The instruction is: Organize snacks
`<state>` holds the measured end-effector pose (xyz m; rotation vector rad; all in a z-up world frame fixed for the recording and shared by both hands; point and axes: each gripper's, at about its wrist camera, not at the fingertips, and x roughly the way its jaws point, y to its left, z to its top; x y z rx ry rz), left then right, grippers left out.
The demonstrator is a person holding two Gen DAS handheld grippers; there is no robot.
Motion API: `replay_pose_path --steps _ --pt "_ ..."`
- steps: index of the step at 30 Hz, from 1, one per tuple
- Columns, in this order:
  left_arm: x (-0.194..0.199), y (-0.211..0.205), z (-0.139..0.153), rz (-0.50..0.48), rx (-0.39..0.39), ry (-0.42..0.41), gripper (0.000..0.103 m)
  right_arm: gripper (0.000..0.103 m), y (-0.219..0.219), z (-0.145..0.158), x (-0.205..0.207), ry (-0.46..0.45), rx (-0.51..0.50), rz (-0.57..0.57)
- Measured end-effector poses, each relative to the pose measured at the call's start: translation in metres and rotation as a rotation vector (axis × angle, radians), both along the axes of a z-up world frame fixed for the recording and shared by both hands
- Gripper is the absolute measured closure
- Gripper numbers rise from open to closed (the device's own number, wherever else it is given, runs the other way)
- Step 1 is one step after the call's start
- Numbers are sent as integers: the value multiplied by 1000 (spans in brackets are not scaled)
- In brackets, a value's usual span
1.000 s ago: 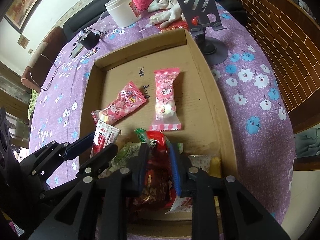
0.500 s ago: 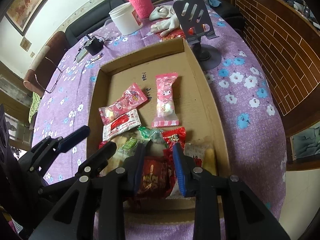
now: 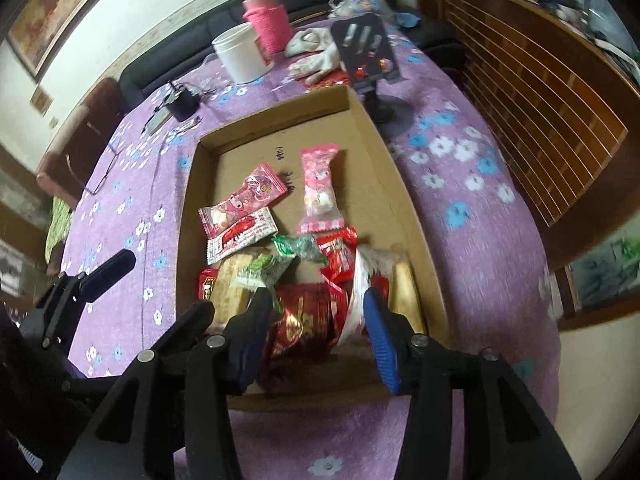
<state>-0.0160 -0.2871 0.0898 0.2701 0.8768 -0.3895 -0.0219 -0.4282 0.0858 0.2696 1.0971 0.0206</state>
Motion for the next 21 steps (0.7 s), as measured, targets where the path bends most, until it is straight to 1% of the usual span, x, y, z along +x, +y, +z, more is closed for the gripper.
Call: replay_pose_path --steps 1,2,4,5,6,7,10,13,17,19,21 --pt "-1 3 0 -10 -3 -4 9 49 2 2 -4 -8 -5 -25" --pt "-3 7 1 -16 -5 -15 7 45 2 4 -6 -15 -4 -38" --pt "-6 15 4 -21 -16 -42 1 37 7 9 -15 -39 -14 -73" --pt "-7 20 5 -22 -23 -55 1 31 10 11 -19 -50 -24 -87" --pt "-9 23 5 -21 -27 -66 1 28 12 12 -22 -56 -30 -96" --pt "-10 29 5 -24 -33 -72 1 27 14 13 -25 -59 -36 -106" --pt "-10 38 4 -39 -48 -55 1 24 21 11 -32 -50 -37 -129" --pt "-9 40 -2 -72 -24 5 1 23 27 9 -39 -38 -42 -144" --pt "-16 46 4 -98 -44 -24 1 23 33 13 -48 -47 -75 -163" --pt "-17 48 7 -94 -49 -27 1 23 33 16 -51 -52 -84 -180" --pt "-15 47 8 -96 -35 -22 1 19 32 18 -55 -55 -82 -196"
